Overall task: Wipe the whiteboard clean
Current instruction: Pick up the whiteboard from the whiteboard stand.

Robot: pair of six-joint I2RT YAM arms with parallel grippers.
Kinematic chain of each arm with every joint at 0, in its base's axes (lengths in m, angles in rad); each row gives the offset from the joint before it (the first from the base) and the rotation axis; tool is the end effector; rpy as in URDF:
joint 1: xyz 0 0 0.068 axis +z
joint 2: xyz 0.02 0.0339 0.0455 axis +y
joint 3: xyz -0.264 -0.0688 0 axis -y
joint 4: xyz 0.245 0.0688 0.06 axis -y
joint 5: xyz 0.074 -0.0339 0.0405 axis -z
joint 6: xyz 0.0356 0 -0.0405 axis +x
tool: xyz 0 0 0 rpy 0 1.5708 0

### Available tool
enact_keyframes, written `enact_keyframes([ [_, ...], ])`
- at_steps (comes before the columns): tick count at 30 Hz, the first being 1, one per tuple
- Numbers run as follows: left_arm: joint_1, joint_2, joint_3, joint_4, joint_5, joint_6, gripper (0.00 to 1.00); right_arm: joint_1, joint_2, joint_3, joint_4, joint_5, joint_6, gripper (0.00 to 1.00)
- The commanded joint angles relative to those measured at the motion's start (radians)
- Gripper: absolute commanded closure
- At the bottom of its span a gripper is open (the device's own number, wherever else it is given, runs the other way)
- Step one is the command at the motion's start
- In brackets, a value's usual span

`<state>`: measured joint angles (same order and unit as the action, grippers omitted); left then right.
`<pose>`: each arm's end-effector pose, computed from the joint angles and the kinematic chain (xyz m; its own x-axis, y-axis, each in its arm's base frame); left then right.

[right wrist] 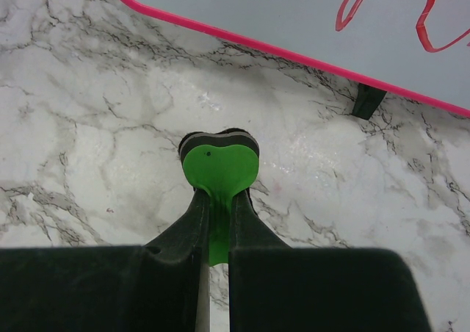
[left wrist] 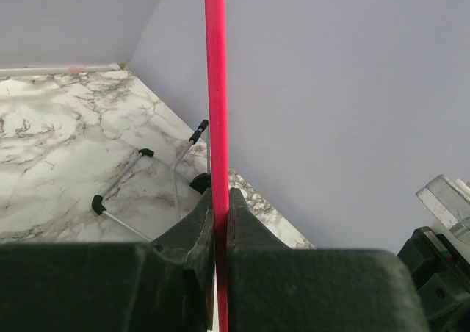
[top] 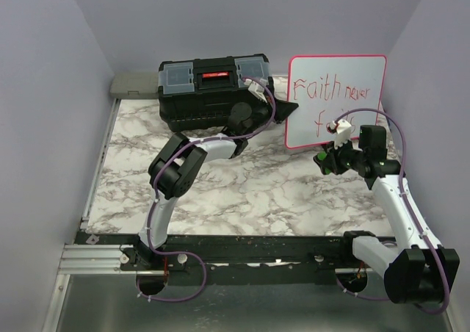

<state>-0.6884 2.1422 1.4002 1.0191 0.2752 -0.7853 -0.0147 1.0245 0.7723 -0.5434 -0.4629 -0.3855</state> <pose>0.3708 -0.3175 0.2438 -0.4256 -0.5310 -0.7328 0.7245 0.2853 -0.6275 0.2094 0.0128 0.2604 -0.5492 -0.3284 -0.7684 -0.5459 0.8372 0.0324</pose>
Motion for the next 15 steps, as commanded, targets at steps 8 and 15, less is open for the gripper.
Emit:
enact_keyframes([
  [8, 0.007, -0.116, -0.103, 0.257, 0.007, 0.040, 1.00, -0.004, 0.000, -0.005, 0.004, -0.026, -0.010, 0.99],
  [15, 0.024, -0.107, -0.132, 0.297, 0.016, 0.060, 1.00, -0.004, 0.005, -0.005, 0.003, -0.028, -0.010, 0.99],
])
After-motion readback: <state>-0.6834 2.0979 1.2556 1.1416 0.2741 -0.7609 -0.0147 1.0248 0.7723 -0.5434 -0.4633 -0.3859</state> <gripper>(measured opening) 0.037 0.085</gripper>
